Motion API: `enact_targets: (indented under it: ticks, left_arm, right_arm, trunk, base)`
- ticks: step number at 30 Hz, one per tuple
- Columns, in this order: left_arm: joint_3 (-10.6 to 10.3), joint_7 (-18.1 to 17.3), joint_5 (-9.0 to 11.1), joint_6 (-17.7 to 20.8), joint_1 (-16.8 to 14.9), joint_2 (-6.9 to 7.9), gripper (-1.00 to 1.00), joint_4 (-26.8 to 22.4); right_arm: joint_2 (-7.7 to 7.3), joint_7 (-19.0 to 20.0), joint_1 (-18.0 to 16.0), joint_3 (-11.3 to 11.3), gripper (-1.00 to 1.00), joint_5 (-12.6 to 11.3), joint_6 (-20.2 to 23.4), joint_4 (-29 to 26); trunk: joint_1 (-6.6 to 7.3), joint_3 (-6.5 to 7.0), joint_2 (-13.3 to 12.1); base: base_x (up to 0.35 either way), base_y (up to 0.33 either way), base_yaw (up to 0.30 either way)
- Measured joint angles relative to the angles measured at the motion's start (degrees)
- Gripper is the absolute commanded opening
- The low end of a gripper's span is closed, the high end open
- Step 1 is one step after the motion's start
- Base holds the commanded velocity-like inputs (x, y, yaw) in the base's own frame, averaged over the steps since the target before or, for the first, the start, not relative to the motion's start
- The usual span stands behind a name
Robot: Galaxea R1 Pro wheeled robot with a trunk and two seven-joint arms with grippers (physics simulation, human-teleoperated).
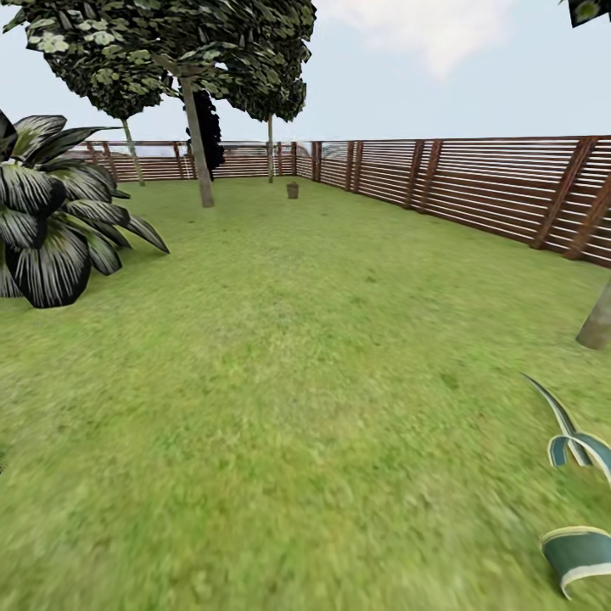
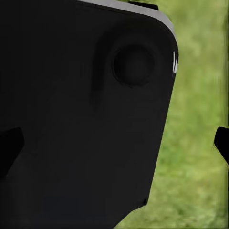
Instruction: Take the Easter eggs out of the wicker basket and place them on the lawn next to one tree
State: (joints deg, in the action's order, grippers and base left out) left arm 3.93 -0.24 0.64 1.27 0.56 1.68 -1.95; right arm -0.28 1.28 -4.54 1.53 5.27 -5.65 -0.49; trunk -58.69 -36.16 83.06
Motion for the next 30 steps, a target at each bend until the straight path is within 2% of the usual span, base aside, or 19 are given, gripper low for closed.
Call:
enact_targets:
  ticks: [30]
  left_arm:
    - [0.0, 0.0, 0.0, 0.0, 0.0, 0.00, 1.00, 0.0]
  right_arm:
    - [0.21, -0.1, 0.0, -0.2, 1.00, -0.4, 0.0, 0.0]
  trunk:
    - [0.00, 0.00, 0.0]
  base:
    - [0.340, 0.000, -0.007]
